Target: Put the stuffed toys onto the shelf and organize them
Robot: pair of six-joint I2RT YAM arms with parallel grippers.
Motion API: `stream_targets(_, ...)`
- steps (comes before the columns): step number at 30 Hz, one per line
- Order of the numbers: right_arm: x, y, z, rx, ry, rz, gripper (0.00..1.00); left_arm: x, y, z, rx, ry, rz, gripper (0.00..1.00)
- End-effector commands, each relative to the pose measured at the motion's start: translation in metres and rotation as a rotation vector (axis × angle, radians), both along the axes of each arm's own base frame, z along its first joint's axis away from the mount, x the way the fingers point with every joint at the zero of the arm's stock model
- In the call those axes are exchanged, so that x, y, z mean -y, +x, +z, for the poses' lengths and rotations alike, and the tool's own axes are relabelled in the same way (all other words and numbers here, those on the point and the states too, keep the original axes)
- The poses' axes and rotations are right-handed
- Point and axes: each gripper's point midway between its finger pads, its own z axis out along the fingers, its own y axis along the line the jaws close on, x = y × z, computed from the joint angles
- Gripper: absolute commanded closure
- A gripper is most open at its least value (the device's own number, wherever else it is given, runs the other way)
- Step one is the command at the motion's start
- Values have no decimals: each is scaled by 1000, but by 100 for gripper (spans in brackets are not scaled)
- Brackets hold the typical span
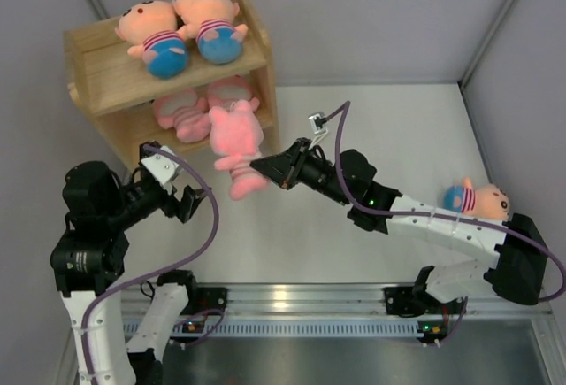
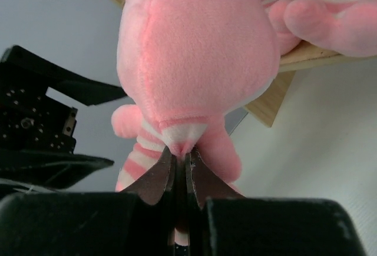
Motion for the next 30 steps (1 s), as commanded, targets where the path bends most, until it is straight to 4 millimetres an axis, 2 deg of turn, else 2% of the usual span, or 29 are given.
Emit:
stream_targets(1,-9,-19,43,127,83,97,100,-27,12,49,246,76,163,18)
stream_targets(5,-15,-36,49,208,55,194,100,-37,22,47,306,149,190,20)
stream_targets(6,-16,-38,56,230,53,209,100,-34,22,46,314,159,166,20)
stream_targets(8,-17,-47,53,263,6,258,100,-29,25,44,313,168,121,17)
stream_targets(9,-15,-50,60,280,6,267,100,-21,22,44,335,176,61,15)
stream_targets(14,-15,-60,58,321,-31,325,100,0,22,42,328,148,-80,9)
stream_targets(15,-19,-63,56,320,-42,354,100,6,18,47,342,133,-122,9)
stream_targets(18,-32,-62,44,287,-83,396,100,13,15,54,340,101,-164,9)
stream_targets(22,-41,-71,43,289,-62,473,100,15,13,60,346,89,-176,13)
stream_targets(23,-41,-72,44,291,-59,481,100,14,13,59,345,89,-171,16)
stream_targets(24,-43,-73,46,294,-60,490,100,14,14,57,338,89,-170,28)
stream_targets(26,-47,-71,41,279,-85,494,100,16,12,56,329,74,-185,39)
stream_targets(27,-49,-68,38,274,-95,488,100,18,9,56,330,66,-200,52)
stream_targets(28,-50,-67,35,266,-105,485,97,19,8,56,324,58,-207,60)
stream_targets(30,-51,-59,25,234,-142,450,82,21,5,54,306,37,-213,84)
